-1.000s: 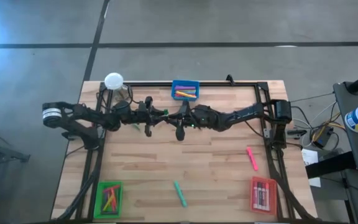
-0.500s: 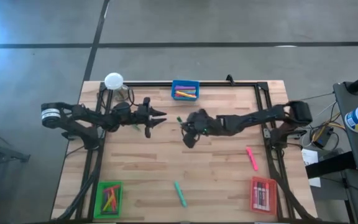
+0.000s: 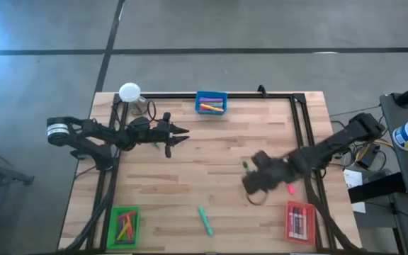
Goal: Pick & Place Markers
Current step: Put the green marker into the orange bin
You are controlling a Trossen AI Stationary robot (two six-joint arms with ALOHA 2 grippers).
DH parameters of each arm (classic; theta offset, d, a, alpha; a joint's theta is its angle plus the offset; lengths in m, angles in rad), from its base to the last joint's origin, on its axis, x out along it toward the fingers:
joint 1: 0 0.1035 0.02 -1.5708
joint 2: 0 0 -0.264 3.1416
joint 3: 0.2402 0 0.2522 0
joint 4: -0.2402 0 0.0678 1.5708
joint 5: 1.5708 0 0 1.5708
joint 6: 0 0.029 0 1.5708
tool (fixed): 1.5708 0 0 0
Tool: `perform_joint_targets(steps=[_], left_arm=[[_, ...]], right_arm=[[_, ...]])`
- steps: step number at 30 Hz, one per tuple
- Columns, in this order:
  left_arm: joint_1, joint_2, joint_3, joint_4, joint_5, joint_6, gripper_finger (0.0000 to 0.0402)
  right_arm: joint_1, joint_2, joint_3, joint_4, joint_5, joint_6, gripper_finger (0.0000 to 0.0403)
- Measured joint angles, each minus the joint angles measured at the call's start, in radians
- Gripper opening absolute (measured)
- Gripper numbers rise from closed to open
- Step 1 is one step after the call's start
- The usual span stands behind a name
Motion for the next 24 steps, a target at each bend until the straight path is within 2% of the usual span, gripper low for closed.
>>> perform_joint_targets(steps=[7, 13, 19, 24], left_arm=[[0.000, 0.000, 0.010, 0.001, -0.009, -0.015, 0.0112], [0.000, 0.000, 0.016, 0.000, -0.023, -0.017, 0.0112], [0.000, 0.000, 0.016, -0.001, -0.023, -0.017, 0.0113], [0.000, 0.000, 0.016, 0.000, -0.023, -0.017, 0.0113]], right_arm=[[0.270, 0.021, 0.076, -0.197, -0.022, 0.442, 0.0067], [0.448, 0.106, 0.132, -0.317, -0.194, 0.749, 0.0068], [0.534, 0.201, 0.133, -0.327, -0.415, 0.883, 0.0068], [0.550, 0.252, 0.117, -0.325, -0.511, 0.893, 0.0068]])
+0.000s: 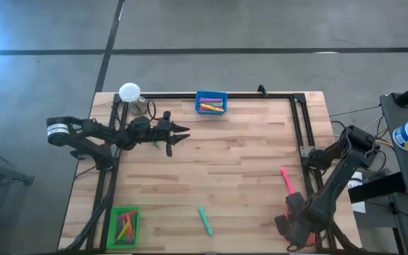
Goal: Pick & Place Markers
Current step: Put the green marker into the orange bin, then put the pink highlighter into the blue bin
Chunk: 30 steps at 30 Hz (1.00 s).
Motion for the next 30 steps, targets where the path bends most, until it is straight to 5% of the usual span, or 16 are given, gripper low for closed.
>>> perform_joint_targets(steps=[21, 30], left_arm=[[0.000, 0.000, -0.001, 0.000, 0.000, 0.000, 0.0113], [0.000, 0.000, -0.001, -0.001, -0.001, 0.000, 0.0113]], right_arm=[[-0.005, 0.029, -0.163, 0.216, -0.105, -0.009, 0.0095], [-0.002, -0.004, -0.017, -0.055, -0.128, -0.033, 0.0173]])
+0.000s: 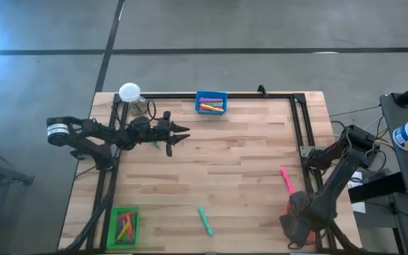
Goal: Pick & Place Markers
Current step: Put the pink highlighter into the blue bin
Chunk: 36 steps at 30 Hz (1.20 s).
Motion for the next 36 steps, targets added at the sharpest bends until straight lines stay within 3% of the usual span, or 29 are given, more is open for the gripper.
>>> perform_joint_targets(steps=[6, 12, 21, 25, 28, 36], left_arm=[[0.000, 0.000, 0.000, 0.000, 0.000, 0.000, 0.0113], [0.000, 0.000, 0.000, -0.003, 0.000, 0.000, 0.0113], [0.000, 0.000, 0.000, -0.020, 0.000, 0.000, 0.0113], [0.000, 0.000, 0.000, -0.027, 0.000, 0.000, 0.0113], [0.000, 0.000, 0.000, -0.033, 0.000, 0.000, 0.0113], [0.000, 0.000, 0.000, -0.040, 0.000, 0.000, 0.0113]], right_arm=[[-0.025, -0.016, 0.159, -0.358, 0.044, -0.144, 0.0180], [-0.119, -0.032, 0.184, -0.393, 0.382, -0.525, 0.0143], [-0.370, -0.031, 0.009, -0.360, 0.366, -1.063, 0.0022], [-0.427, -0.032, -0.076, -0.331, 0.303, -1.211, 0.0010], [-0.437, -0.032, -0.140, -0.288, 0.242, -1.233, 0.0009], [-0.440, -0.036, -0.261, -0.161, 0.203, -1.019, 0.0040]])
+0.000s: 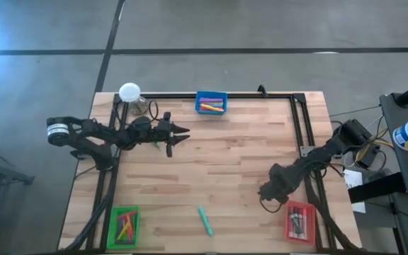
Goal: Pick & Place Markers
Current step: Put the pink highlighter into the blue bin
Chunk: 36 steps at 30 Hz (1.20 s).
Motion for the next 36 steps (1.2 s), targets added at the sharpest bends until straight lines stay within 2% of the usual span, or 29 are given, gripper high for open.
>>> perform_joint_targets(steps=[8, 12, 15, 20, 24, 28, 32, 36], left_arm=[[0.000, 0.000, 0.000, -0.004, 0.000, 0.000, 0.0113], [0.000, 0.000, 0.000, -0.005, 0.000, 0.000, 0.0113], [0.000, 0.000, 0.000, -0.005, 0.000, 0.000, 0.0113], [0.000, 0.000, 0.000, -0.005, 0.000, 0.000, 0.0113], [0.000, 0.000, 0.000, -0.005, 0.000, 0.000, 0.0113], [0.000, 0.000, 0.000, -0.005, 0.000, 0.000, 0.0113], [0.000, 0.000, 0.000, -0.005, 0.000, 0.000, 0.0113], [0.000, 0.000, 0.000, -0.006, 0.000, 0.000, 0.0113]], right_arm=[[-0.003, -0.098, -0.117, 0.182, 0.071, 0.179, 0.0105], [-0.003, -0.163, -0.180, 0.196, 0.096, 0.288, 0.0124], [-0.003, -0.205, -0.237, 0.294, 0.098, 0.332, 0.0130], [-0.003, -0.232, -0.318, 0.458, 0.100, 0.379, 0.0125], [-0.002, -0.236, -0.337, 0.484, 0.104, 0.451, 0.0114], [-0.001, -0.248, -0.328, 0.485, 0.117, 0.509, 0.0085], [-0.009, -0.287, -0.294, 0.491, 0.207, 0.584, 0.0057], [-0.044, -0.343, -0.277, 0.486, 0.360, 0.681, 0.0059]])
